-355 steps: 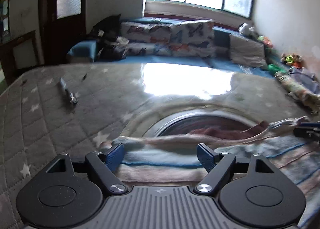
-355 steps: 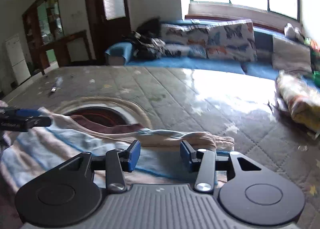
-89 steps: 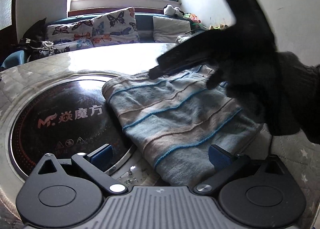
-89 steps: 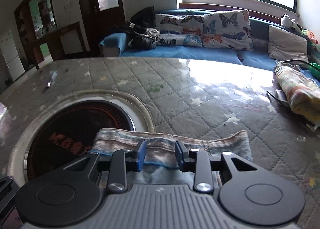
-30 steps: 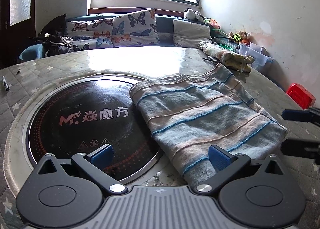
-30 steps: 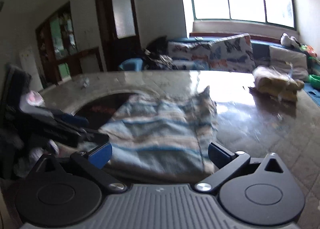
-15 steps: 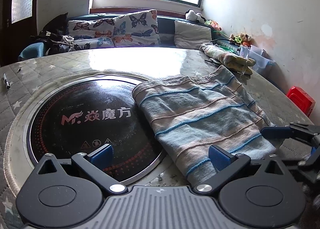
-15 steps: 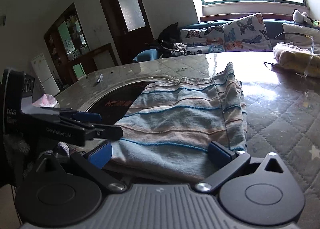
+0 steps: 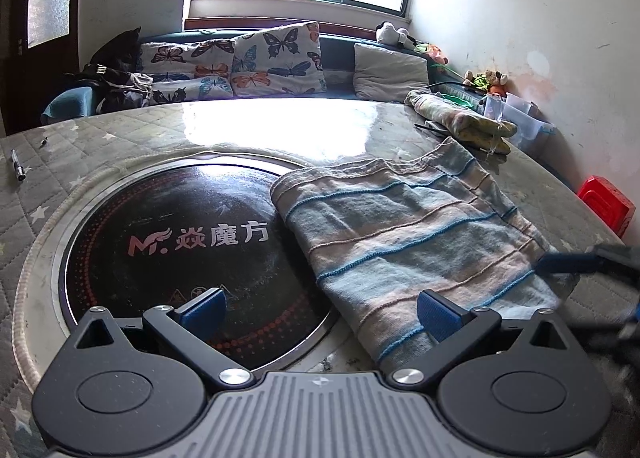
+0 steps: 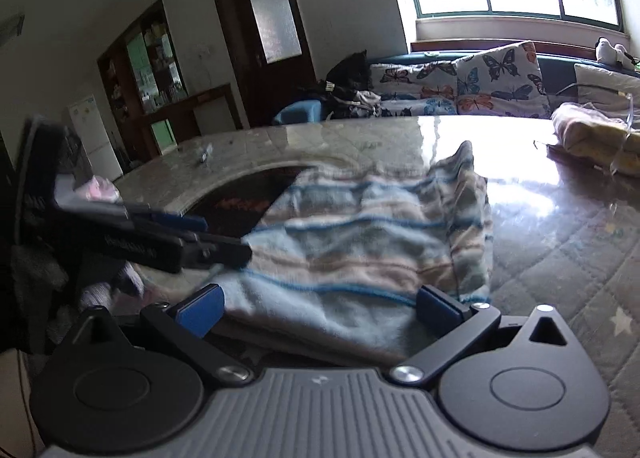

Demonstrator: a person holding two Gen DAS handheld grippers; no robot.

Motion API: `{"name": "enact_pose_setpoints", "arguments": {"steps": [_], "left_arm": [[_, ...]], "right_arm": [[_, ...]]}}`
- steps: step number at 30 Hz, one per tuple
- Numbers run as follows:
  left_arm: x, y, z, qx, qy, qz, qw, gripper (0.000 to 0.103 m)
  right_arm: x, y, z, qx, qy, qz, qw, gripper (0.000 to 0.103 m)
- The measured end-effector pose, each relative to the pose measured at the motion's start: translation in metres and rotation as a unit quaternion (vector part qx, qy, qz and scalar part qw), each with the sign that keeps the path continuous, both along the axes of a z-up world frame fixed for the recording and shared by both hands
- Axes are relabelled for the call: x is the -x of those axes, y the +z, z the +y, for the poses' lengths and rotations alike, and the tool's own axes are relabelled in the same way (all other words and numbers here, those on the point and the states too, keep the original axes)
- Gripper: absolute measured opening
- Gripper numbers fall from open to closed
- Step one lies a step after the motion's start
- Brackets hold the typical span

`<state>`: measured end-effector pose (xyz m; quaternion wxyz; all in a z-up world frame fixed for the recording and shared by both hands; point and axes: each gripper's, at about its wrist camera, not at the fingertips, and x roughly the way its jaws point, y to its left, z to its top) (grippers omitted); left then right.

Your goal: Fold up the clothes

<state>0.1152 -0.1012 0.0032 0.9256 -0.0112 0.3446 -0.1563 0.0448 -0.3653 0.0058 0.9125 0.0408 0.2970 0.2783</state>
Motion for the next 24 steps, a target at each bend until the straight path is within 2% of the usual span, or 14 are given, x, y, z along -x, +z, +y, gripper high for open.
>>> {"name": "enact_pose_setpoints", "arguments": {"steps": [4, 10, 19, 24], "left_arm": [[-0.001, -0.002, -0.001, -0.002, -0.002, 0.003, 1.0, 0.103], [-0.001, -0.005, -0.003, -0.004, -0.005, 0.008, 0.9999, 0.103], [-0.003, -0.01, -0.004, -0.004, -0.011, 0.016, 0.9998, 0.103], [-0.004, -0.012, -0.002, 0.0, -0.013, 0.019, 0.9997, 0.103]], "right_arm": [[-0.015, 0.02, -0.007, -0.009, -0.008, -0.011, 1.0, 0.103], [-0.075, 0.024, -0.005, -0.064, 0.003, 0.048, 0.997, 0.103], [-0.131, 0.001, -0.01, -0.1, -0.041, 0.119, 0.987, 0.103], [-0.142, 0.001, -0.011, -0.111, -0.053, 0.118, 0.985, 0.103]]}}
